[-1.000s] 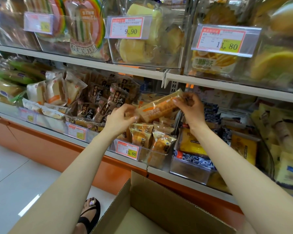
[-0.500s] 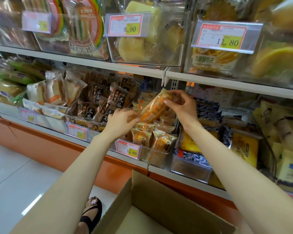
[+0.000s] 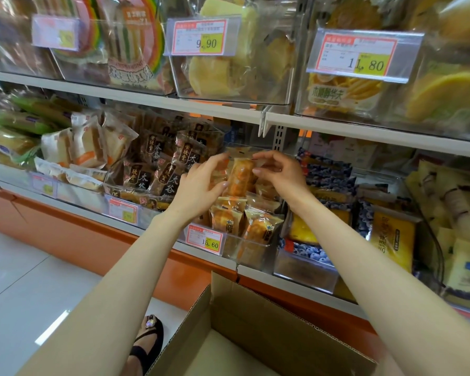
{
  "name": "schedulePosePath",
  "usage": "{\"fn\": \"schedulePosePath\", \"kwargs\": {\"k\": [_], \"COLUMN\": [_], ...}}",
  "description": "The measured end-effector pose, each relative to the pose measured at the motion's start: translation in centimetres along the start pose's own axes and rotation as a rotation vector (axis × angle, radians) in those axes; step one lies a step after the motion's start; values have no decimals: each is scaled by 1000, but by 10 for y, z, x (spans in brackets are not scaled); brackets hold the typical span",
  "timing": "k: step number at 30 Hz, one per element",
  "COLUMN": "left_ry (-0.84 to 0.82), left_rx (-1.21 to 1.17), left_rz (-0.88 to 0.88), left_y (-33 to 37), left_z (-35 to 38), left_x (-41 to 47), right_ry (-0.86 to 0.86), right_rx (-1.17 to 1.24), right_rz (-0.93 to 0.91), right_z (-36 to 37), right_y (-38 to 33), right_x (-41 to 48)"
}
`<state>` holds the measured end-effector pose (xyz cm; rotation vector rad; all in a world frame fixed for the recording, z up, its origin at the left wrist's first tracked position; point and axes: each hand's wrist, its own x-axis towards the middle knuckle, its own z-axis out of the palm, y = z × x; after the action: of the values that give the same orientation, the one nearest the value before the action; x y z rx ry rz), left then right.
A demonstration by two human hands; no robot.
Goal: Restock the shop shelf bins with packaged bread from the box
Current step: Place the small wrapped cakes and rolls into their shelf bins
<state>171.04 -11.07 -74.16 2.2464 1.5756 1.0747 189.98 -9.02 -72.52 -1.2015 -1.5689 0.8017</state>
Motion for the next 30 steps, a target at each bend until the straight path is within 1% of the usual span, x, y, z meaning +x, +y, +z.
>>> {"fn": "schedulePosePath", "kwargs": {"k": [2, 4, 6, 9, 10, 12, 15, 17, 20, 23, 25, 26, 28, 30], "left_ry": [37, 79, 100, 41, 26, 26, 63, 92, 98, 24, -5, 20, 129, 167], "left_rx": [-22, 12, 100, 275, 322, 367, 369, 369, 418, 490, 419, 340, 216, 234], "left_rz": [67, 109, 88, 29, 24, 9, -25, -30, 32, 121, 108, 70, -22, -114], "left_y": [3, 6, 7, 4, 4, 2, 2, 1, 4, 10, 4, -2, -17, -30], "left_z": [-1, 0, 3, 10, 13, 17, 21, 24, 27, 27, 24, 22, 14, 4], "left_x": [1, 3, 6, 8, 7, 9, 13, 14, 20, 27, 29, 28, 32, 37], "right_ry": [-20, -27, -86, -233, -254, -224, -81, -40, -130, -229, -221, -207, -182, -165], "right_rx": [5, -78, -197, -305, -312, -289, -310, -338, -405, -562, -601, -575, -482, -428], "right_rz": [-8, -7, 12, 48, 41, 6, -63, -67, -36, -30, -45, -50, -38, -18], "right_z": [-1, 1, 6, 17, 19, 19, 10, 3, -2, 0, 1, 0, -3, -6], "right_y": [-2, -4, -4, 2, 4, 4, 0, 1, 2, 4, 8, 8, 7, 7], "right_x": [0, 1, 1, -4, -5, -3, 6, 11, 11, 8, 10, 10, 14, 16]}}
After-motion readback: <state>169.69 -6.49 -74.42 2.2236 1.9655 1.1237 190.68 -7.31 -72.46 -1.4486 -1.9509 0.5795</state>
